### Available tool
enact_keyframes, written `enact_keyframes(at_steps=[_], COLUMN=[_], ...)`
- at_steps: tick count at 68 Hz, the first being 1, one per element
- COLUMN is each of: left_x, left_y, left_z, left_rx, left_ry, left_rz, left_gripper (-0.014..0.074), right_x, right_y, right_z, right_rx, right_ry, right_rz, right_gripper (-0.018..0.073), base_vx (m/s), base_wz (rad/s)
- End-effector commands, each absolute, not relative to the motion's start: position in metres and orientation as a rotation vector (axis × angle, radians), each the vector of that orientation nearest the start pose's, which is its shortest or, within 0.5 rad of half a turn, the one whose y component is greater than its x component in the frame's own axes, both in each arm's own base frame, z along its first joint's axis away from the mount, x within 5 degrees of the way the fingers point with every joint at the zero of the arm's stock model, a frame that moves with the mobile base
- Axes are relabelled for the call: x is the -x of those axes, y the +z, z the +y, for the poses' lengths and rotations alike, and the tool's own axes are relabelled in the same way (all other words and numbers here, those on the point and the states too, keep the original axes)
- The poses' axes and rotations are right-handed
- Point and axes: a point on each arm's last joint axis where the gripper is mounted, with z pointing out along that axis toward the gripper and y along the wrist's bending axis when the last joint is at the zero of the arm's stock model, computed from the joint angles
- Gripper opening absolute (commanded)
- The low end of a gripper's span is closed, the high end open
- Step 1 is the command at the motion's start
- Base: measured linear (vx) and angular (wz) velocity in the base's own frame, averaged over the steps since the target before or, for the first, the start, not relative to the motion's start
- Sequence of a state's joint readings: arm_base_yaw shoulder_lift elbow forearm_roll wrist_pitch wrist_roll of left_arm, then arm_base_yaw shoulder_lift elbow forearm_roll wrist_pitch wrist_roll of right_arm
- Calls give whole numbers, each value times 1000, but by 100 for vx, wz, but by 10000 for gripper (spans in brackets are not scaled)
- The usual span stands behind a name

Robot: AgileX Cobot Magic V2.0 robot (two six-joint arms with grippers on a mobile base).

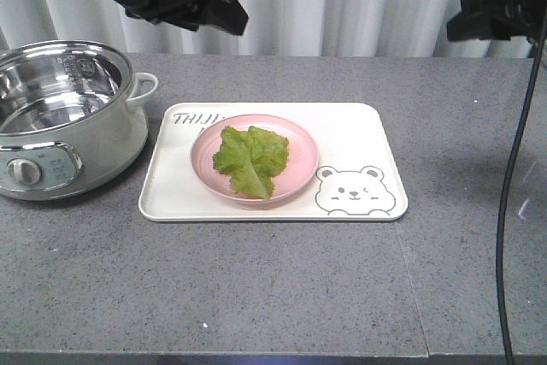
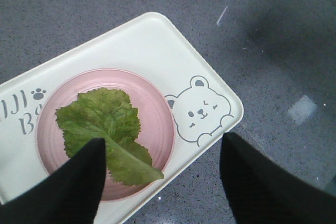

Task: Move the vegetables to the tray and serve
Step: 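Release the plate and raise both grippers above the tray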

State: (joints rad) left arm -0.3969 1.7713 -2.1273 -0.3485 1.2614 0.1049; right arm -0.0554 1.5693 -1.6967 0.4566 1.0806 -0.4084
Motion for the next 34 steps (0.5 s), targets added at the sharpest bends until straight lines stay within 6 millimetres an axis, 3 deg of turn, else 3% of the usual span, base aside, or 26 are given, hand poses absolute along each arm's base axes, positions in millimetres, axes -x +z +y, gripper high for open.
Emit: enact_keyframes(at_steps=[1,9,20,34], left_x=[-302,-293,-278,-279], left_y=[495,506,520,516], left_z=[-157,-143,-134,-134], left_rx=[-536,-399,-385,-388], left_ry=[-580,-504,-465,-463], left_rz=[2226,2227,2182,2197], left_gripper=[442,408,357,295], right_x=[-325,-325,-324,-323], right_y=[442,442,441,440], right_z=[15,14,15,15], right_rx=[302,290,284,292], right_ry=[337,341,346,351], right_rz=[2248,2252,2257,2274], right_gripper=[328,328,328,328], base_vx=[0,0,0,0], base_wz=[0,0,0,0])
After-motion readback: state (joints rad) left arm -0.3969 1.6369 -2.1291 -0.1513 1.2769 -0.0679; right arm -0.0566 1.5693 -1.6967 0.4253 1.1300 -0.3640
